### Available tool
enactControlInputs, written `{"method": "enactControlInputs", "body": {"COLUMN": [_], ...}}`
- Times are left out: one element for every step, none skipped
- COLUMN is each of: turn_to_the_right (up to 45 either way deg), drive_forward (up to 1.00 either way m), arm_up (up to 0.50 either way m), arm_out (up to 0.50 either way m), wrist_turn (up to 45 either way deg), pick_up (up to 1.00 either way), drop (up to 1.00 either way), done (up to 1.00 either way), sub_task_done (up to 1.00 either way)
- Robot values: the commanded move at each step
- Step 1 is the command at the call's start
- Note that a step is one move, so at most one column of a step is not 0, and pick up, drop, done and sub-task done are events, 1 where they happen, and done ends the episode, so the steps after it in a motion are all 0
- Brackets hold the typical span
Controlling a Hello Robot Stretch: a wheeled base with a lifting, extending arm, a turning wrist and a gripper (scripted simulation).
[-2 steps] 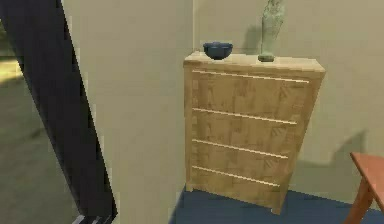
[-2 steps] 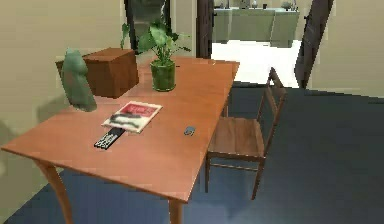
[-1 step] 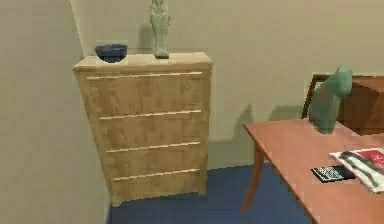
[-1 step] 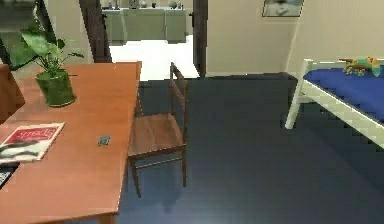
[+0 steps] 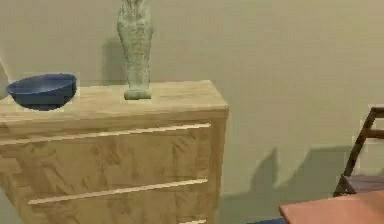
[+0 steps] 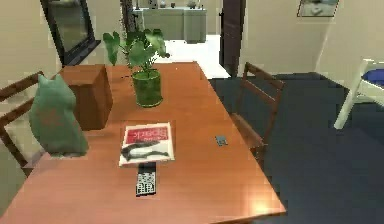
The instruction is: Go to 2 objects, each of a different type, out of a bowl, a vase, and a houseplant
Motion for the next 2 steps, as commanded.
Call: {"method": "enactControlInputs", "body": {"turn_to_the_right": [-33.0,0.0], "drive_forward": [0.00,0.00], "arm_up": [0.00,0.00], "arm_out": [0.00,0.00], "wrist_turn": [0.0,0.0], "pick_up": [0.00,0.00], "drop": [0.00,0.00], "done": [0.00,1.00], "sub_task_done": [0.00,0.00]}}
